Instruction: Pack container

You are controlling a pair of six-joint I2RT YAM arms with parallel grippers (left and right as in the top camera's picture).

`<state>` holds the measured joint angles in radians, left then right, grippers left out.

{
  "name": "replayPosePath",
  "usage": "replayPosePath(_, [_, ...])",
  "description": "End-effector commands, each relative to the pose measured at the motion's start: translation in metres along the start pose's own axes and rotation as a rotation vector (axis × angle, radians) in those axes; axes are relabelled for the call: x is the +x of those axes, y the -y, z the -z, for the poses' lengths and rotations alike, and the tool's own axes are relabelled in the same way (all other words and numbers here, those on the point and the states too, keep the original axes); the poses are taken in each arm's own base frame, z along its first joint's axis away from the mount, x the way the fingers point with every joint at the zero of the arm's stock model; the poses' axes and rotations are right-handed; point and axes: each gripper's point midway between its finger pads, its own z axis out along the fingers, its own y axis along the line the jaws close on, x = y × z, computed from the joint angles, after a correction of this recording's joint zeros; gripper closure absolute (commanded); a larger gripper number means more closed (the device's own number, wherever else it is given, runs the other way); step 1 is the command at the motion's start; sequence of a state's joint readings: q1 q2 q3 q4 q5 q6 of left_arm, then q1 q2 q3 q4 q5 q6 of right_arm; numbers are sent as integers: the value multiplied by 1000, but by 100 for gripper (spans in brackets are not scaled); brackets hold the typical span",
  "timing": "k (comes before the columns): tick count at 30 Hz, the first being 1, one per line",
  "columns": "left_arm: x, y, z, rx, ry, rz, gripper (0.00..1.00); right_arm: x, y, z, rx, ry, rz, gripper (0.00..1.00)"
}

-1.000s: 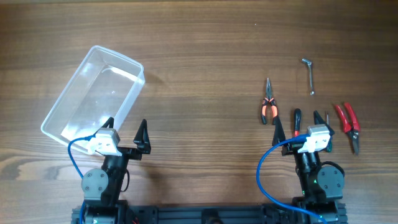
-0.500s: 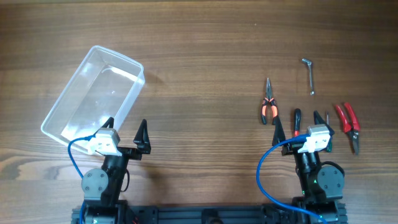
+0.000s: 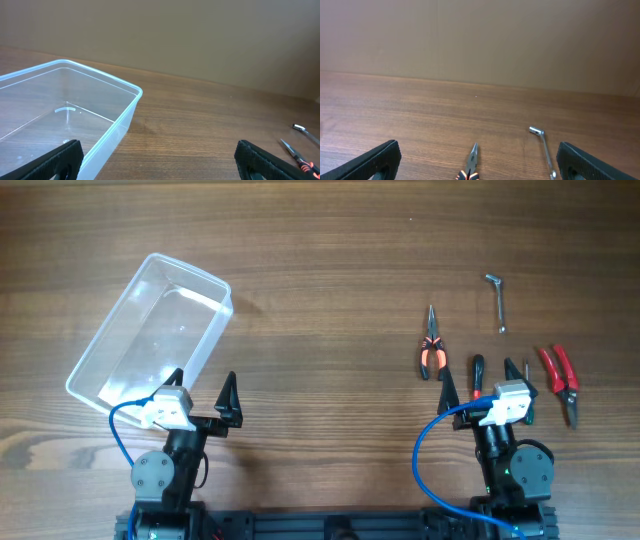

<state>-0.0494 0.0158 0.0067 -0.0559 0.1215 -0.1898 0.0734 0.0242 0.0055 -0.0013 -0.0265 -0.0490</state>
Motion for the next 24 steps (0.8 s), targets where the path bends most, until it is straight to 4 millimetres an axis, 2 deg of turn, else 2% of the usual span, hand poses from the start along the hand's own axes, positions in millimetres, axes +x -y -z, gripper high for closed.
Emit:
replayPosePath(1, [4, 2, 0, 13, -18, 15, 0, -3, -4, 1, -23, 11, -11, 0])
replayPosePath(11, [4, 2, 0, 14, -17, 15, 0, -3, -4, 1, -22, 12, -9, 0])
replayPosePath(15, [3, -2, 0, -5, -13, 15, 0, -3, 1, 0, 12, 14, 137, 0])
replayPosePath(21, [5, -4, -1, -19, -20, 55, 0, -4, 1, 1, 11, 14, 129, 0])
replayPosePath(24, [7, -5, -1, -25, -36, 97, 0, -3, 1, 0, 8, 12, -17, 0])
